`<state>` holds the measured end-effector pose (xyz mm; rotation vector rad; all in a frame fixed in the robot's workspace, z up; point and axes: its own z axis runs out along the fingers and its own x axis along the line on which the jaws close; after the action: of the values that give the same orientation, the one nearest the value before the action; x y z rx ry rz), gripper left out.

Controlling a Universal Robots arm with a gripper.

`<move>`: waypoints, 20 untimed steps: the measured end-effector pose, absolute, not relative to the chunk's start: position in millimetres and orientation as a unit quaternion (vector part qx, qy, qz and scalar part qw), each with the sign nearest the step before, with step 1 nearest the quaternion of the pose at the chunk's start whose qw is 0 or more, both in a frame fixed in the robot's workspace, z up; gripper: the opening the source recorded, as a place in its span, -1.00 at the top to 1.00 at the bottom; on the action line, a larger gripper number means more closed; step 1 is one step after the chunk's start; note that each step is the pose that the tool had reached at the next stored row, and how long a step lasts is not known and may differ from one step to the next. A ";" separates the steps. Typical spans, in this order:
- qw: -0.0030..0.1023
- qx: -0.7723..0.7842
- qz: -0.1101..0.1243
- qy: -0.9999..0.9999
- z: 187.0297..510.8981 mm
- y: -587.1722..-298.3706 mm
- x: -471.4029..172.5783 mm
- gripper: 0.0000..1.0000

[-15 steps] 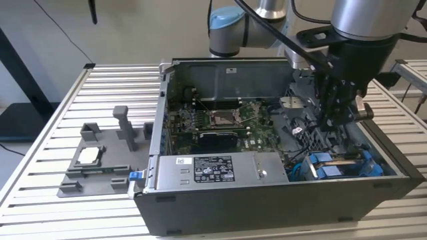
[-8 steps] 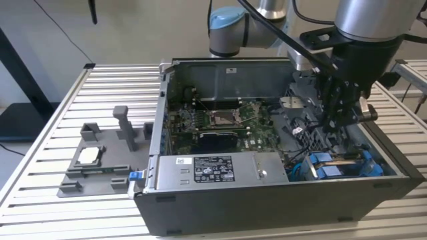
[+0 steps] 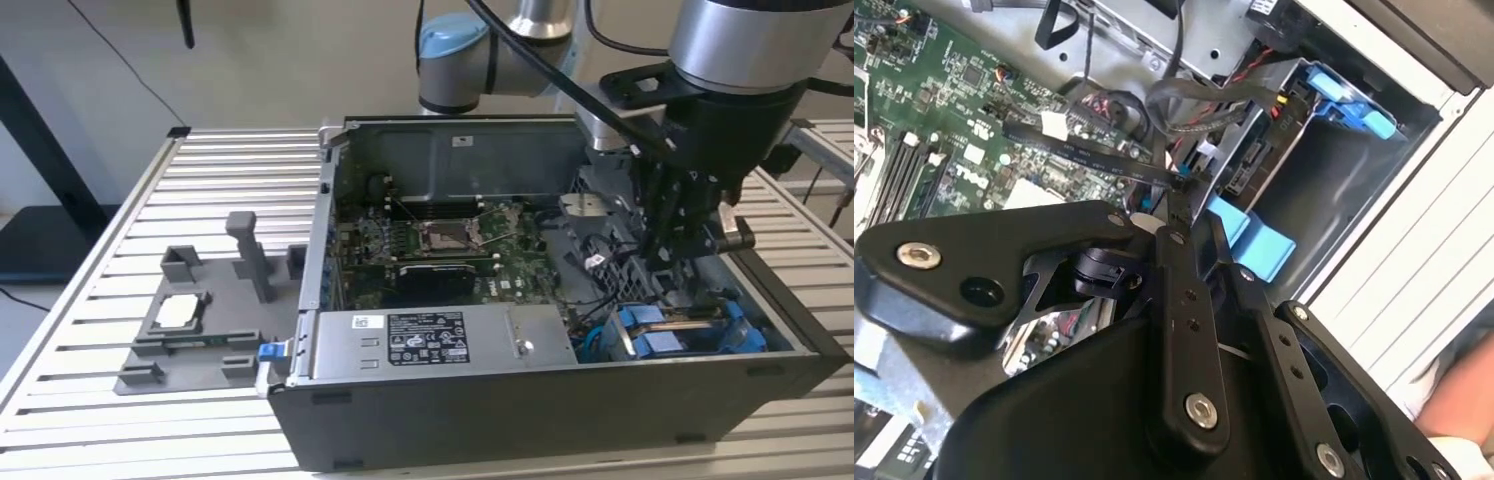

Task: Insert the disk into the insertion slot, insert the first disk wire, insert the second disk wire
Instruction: 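Insert the second disk wire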

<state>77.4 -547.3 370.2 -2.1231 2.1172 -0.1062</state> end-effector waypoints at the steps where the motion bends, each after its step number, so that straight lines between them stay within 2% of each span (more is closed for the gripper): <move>1: 0.071 -0.706 -0.035 0.704 369.9 -547.3 77.4 0.53; 8: 0.073 -0.706 -0.033 0.704 369.4 -548.0 79.0 0.53; 10: 0.073 -0.706 -0.032 0.704 369.4 -548.6 79.9 0.69; 20: 0.072 -0.706 -0.030 0.704 362.6 -553.6 85.4 0.69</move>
<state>85.4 -553.6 362.6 -2.1221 2.1163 -0.0896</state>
